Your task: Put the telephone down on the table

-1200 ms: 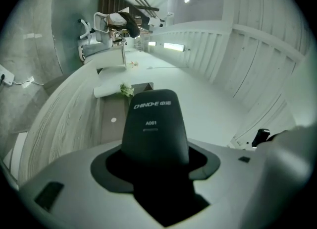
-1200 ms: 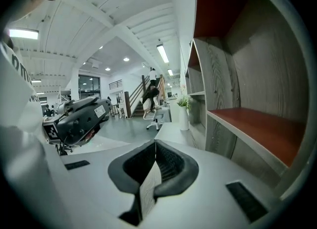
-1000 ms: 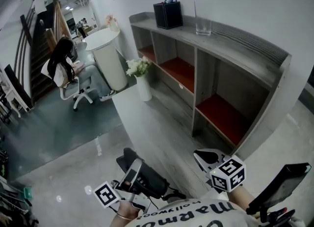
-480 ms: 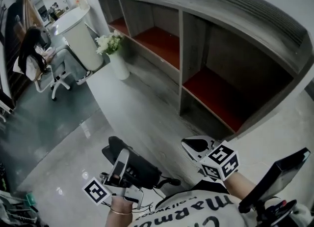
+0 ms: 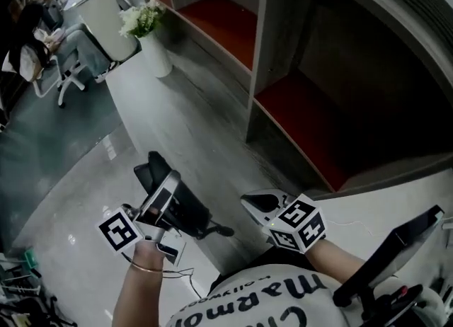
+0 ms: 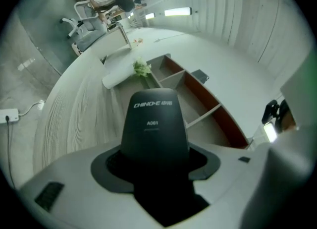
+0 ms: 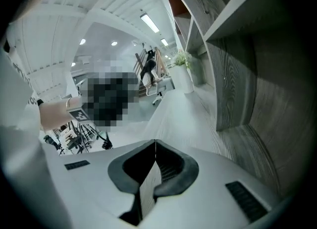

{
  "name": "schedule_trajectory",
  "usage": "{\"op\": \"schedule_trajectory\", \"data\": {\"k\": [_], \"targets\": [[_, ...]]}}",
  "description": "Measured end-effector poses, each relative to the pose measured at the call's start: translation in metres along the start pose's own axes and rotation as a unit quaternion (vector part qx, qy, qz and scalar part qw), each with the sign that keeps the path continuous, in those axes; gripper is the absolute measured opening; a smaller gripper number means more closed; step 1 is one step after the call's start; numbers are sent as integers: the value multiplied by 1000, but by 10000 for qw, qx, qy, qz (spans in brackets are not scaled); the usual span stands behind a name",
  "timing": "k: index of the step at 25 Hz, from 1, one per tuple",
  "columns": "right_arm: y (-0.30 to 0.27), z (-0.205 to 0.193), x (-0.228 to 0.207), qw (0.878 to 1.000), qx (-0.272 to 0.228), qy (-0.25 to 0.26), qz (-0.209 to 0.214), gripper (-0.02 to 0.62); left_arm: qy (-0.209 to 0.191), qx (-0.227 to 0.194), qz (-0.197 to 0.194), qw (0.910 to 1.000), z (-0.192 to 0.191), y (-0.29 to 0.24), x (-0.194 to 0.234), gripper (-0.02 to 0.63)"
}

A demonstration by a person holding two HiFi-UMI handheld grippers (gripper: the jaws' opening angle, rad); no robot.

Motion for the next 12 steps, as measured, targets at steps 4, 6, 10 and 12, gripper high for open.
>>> {"op": "schedule_trajectory", "data": {"k": [4,6,10,12], "targets": [[-4,-11,-4,9998,199,9,45,12,-205,926,350,9949,-10,-35,30,276],[-2,-15,-8,9997,234,9,-1,12,-463,1404,575,9873,-14,-49,45,276],[6,-23,-20,9994,291,-71,-146,12,-866,2220,858,9674,-32,-75,71,276],[8,-25,-25,9993,288,-128,-215,12,-958,2586,907,9569,-43,-87,82,276]]}}
Point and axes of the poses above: the fingertips, and each gripper's own axes: y backward along the fingers, x to its left, z out of its top, the point moved 1 cm from there along y, backward along the fingers, and after that the axes turned 14 degrees about -z, right-handed, at the moved point
